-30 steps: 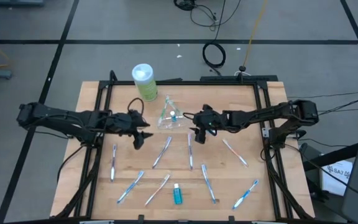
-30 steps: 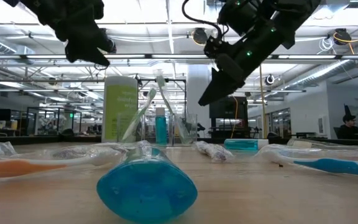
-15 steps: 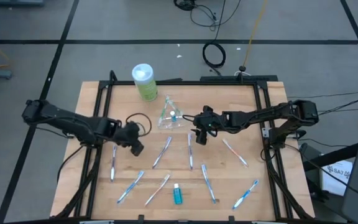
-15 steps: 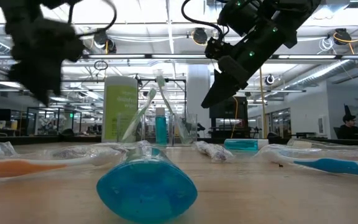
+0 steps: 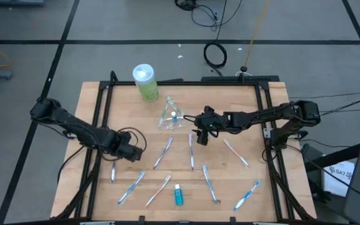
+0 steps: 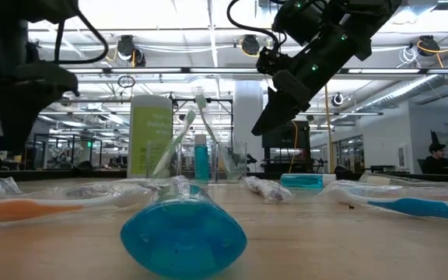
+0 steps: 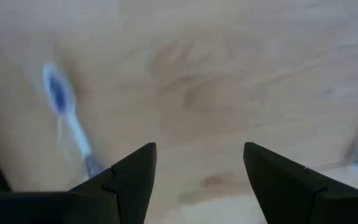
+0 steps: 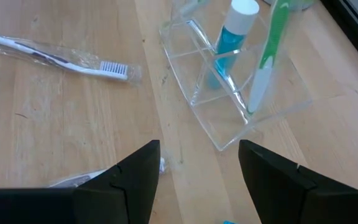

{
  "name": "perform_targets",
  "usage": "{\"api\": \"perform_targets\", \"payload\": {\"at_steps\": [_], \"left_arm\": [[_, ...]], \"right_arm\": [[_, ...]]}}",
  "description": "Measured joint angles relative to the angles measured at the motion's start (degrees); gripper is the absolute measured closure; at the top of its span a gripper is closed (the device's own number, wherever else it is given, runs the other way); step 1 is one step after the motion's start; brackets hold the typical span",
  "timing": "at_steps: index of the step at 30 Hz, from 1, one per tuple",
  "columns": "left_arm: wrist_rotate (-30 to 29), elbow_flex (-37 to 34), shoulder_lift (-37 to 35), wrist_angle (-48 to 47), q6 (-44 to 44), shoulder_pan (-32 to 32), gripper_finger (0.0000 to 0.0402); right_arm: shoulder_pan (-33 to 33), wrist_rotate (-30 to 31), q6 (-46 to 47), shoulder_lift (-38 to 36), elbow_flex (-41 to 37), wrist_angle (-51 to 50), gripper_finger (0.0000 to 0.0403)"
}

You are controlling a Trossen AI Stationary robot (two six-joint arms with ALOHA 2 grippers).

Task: Pick & Place toothbrushing station
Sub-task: Put the left violet toothbrush into the transparent organizer

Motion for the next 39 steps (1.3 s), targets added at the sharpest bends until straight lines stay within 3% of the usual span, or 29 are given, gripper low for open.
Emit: {"api": "perform_targets", "payload": {"at_steps": [10, 15, 39], "left_arm": [[8.29, 0.00, 3.02, -7.41, -14.76, -4.21, 0.0151], [7.90, 0.00, 1.95, -11.95, -19.24, -5.47, 0.0151], [4.86, -1.41, 1.99, -9.83, -26.22, -9.79, 0.0151]], "right_arm": [[0.00, 0.00, 0.03, 0.00, 0.00, 0.00, 0.0192], [0.00, -0.02, 0.04, 0.01, 0.00, 0.00, 0.0192], [0.00, -0.02, 0.04, 0.00, 0.00, 0.00, 0.0192]]}}
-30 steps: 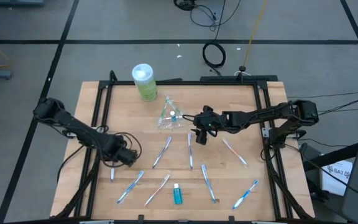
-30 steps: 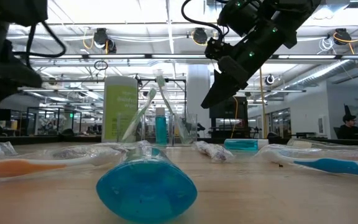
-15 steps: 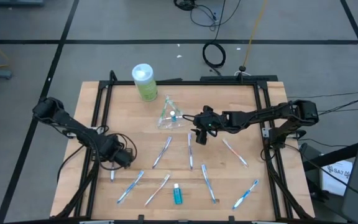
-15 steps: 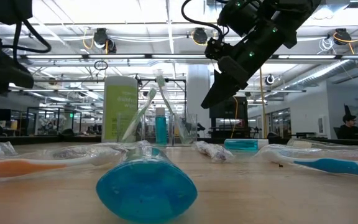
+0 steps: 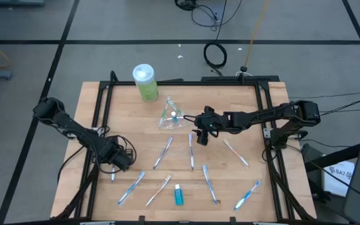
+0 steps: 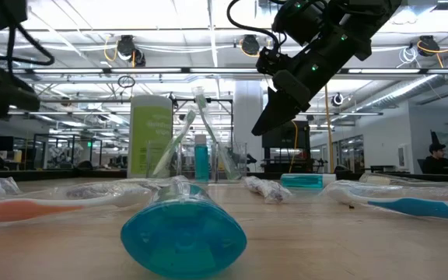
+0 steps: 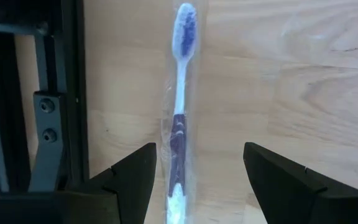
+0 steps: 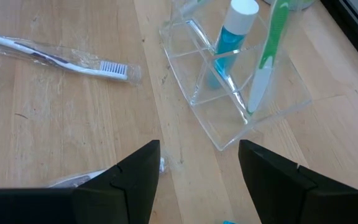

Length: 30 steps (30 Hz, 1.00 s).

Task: Pick & Place toothbrushing station
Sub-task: Put the left violet toothbrush into the transparent organizer

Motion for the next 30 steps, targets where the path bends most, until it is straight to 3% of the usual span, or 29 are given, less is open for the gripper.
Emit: {"api": "perform_targets", "payload": {"at_steps": [13, 24, 30], "left_arm": [[0.00, -14.71, -8.55, 19.23, -0.98, -1.41, 0.0151], [-7.38, -14.16, -8.76, 21.05, 2.65, -1.46, 0.0151], [-7.37, -14.18, -8.72, 21.06, 4.31, -1.46, 0.0151]], "right_arm": [[-0.02, 0.00, 0.00, -0.01, 0.00, 0.03, 0.0192], [-0.04, 0.02, -0.02, -0.01, 0.00, 0.09, 0.0192], [-0.04, 0.03, -0.02, -0.01, 0.00, 0.10, 0.0192]]}}
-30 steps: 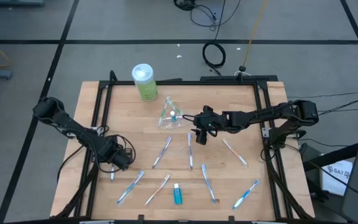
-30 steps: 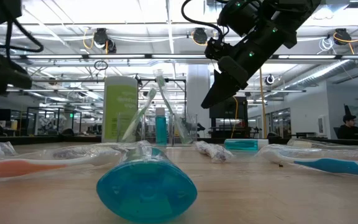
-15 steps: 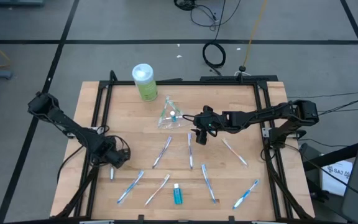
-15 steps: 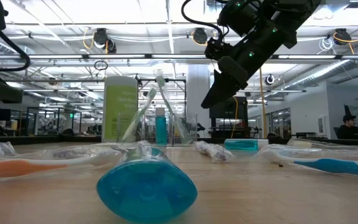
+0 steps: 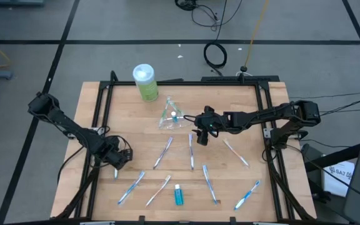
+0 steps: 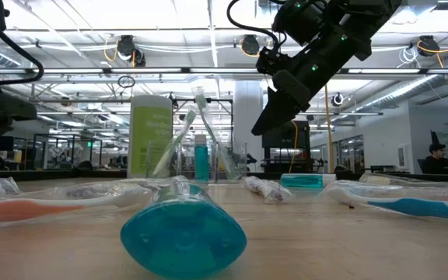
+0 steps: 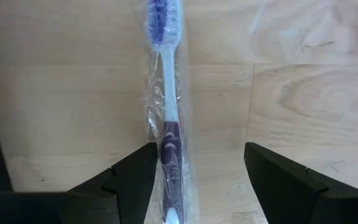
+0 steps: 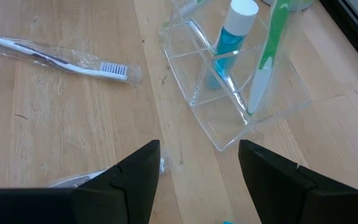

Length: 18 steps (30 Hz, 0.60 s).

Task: Pick & Place toothbrushing station
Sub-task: Put the left violet toothbrush into the transparent organizer

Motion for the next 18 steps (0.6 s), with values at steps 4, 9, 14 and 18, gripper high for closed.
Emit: {"api": "perform_targets", "payload": {"at_steps": [4, 9, 14, 18], "left_arm": [[0.25, -0.02, 0.15, -0.10, 0.92, 0.00, 0.0162], [0.35, -0.07, 0.15, -0.42, 0.90, 0.00, 0.0221], [-0.18, -0.09, 0.15, -0.51, 0.32, 0.00, 0.0289], [-0.58, -0.11, 0.18, -0.45, -0.17, 0.00, 0.0330]], "right_arm": [[0.00, 0.00, 0.00, 0.00, 0.00, 0.01, 0.0192], [0.00, 0.01, -0.02, 0.00, 0.00, 0.01, 0.0192], [-0.01, 0.01, -0.02, 0.00, 0.00, -0.01, 0.0192], [-0.01, 0.02, -0.02, 0.00, 0.00, 0.00, 0.0192]]}}
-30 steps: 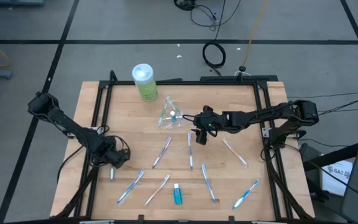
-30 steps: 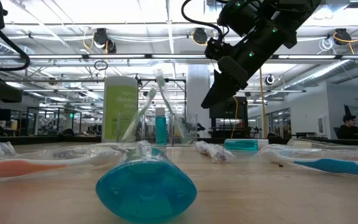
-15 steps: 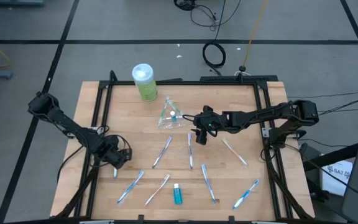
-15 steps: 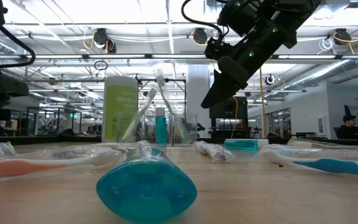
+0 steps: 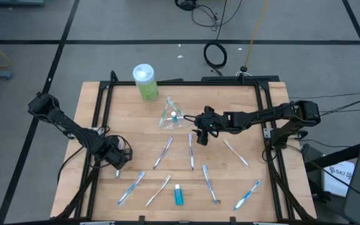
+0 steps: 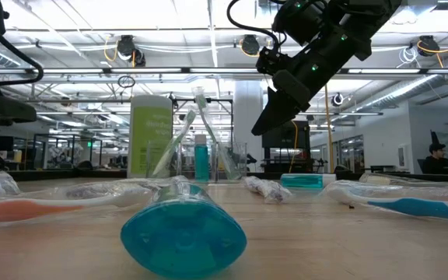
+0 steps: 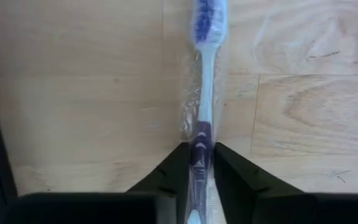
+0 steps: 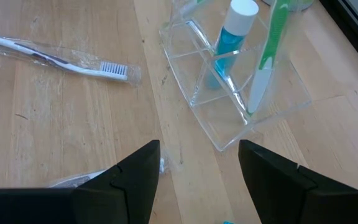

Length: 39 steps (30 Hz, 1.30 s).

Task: Pick & Place toothbrushing station
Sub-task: Put the left violet toothbrush into the transparent organizer

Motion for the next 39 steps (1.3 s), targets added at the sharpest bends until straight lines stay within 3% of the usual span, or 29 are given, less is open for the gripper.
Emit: {"api": "perform_targets", "payload": {"at_steps": [4, 10, 12, 18, 24, 29, 33, 39], "left_arm": [[-0.99, 0.04, -0.01, 0.24, -0.28, 0.00, 0.0362], [-8.44, 1.45, 0.20, 0.51, 1.86, 0.00, 0.0378], [-12.86, 2.85, 0.22, 0.40, 5.33, 0.02, 0.0380], [-33.33, 9.11, 0.13, 0.23, 18.21, 0.30, 0.0380], [-50.66, 16.18, 0.08, 3.19, 39.41, 2.65, 0.0380], [-61.03, 17.66, 0.06, 19.04, 65.37, 5.92, 0.0380], [-62.91, 17.66, 0.14, 32.79, 84.88, 9.92, 0.0380], [-61.69, 17.73, 3.96, 44.74, 98.85, 16.89, 0.0380]], "right_arm": [[0.00, 0.00, 0.00, 0.00, 0.00, -0.01, 0.0192], [-0.02, 0.00, 0.00, 0.01, 0.00, -0.01, 0.0192], [-0.02, 0.00, 0.00, -0.01, 0.00, 0.01, 0.0192], [-0.01, 0.00, 0.00, -0.01, 0.00, 0.28, 0.0192], [-0.02, 0.00, 0.00, -0.01, 0.00, 0.44, 0.0192], [-0.02, 0.00, 0.00, 0.01, 0.00, 0.44, 0.0192], [-0.02, 0.00, 0.00, 0.00, 0.00, 0.44, 0.0192], [-0.02, 0.00, 0.00, 0.00, 0.00, 0.69, 0.0192]]}}
